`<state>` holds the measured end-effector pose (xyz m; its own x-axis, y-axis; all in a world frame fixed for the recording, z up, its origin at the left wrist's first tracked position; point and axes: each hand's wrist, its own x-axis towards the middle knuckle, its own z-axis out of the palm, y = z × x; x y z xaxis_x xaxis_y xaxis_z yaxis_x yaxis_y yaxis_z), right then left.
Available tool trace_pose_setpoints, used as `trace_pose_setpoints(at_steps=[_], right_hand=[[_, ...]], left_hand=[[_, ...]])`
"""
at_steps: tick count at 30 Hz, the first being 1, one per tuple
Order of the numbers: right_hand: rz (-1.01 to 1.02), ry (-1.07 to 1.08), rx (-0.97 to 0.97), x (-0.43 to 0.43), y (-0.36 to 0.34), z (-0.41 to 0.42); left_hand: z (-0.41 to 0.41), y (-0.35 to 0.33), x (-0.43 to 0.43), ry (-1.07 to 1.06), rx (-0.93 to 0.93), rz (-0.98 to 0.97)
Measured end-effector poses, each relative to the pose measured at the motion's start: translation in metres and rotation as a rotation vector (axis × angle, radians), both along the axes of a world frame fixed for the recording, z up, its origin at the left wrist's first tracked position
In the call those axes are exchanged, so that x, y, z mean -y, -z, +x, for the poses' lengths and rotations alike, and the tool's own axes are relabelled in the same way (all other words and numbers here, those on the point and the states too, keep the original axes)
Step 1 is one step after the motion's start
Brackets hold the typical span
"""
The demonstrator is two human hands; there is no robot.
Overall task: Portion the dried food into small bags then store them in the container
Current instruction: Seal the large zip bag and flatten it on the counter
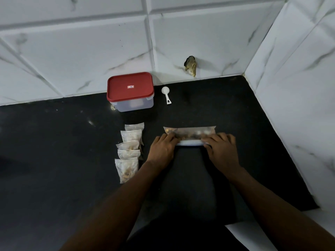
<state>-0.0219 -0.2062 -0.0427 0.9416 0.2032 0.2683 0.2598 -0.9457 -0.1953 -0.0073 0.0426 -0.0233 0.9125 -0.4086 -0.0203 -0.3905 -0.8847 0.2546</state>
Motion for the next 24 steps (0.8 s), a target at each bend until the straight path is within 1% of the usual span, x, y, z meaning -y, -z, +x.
trace_pose_setpoints(at_steps=[3,5,7,11,14,17,19,21,24], right_hand=[[-0.023,-0.003,-0.013,0.0,-0.009,0.004],[-0.015,0.001,-0.03,0.0,-0.018,0.008],[0.042,-0.002,-0.039,-0.002,-0.028,0.012],[0.2,-0.027,-0.167,-0.002,-0.043,0.018],[0.243,-0.023,-0.156,0.0,-0.046,0.013],[0.241,-0.019,-0.178,0.001,-0.039,0.001],[0.19,-0.015,-0.196,0.002,-0.031,-0.009],[0.167,-0.007,-0.177,0.004,-0.023,-0.016],[0.195,0.001,-0.136,0.0,-0.016,-0.024]], left_hand=[[0.004,-0.005,-0.001,0.005,0.025,0.02],[0.01,-0.012,-0.003,-0.009,0.045,0.0],[0.018,-0.021,-0.004,-0.026,0.066,-0.036],[0.034,-0.038,-0.007,0.018,0.064,-0.043],[0.037,-0.041,-0.006,0.03,0.037,-0.05],[0.028,-0.031,-0.008,0.044,-0.012,-0.078],[0.019,-0.023,-0.011,0.069,-0.05,-0.07],[0.012,-0.016,-0.014,0.106,-0.017,-0.092],[-0.001,-0.011,-0.015,0.167,0.037,-0.145]])
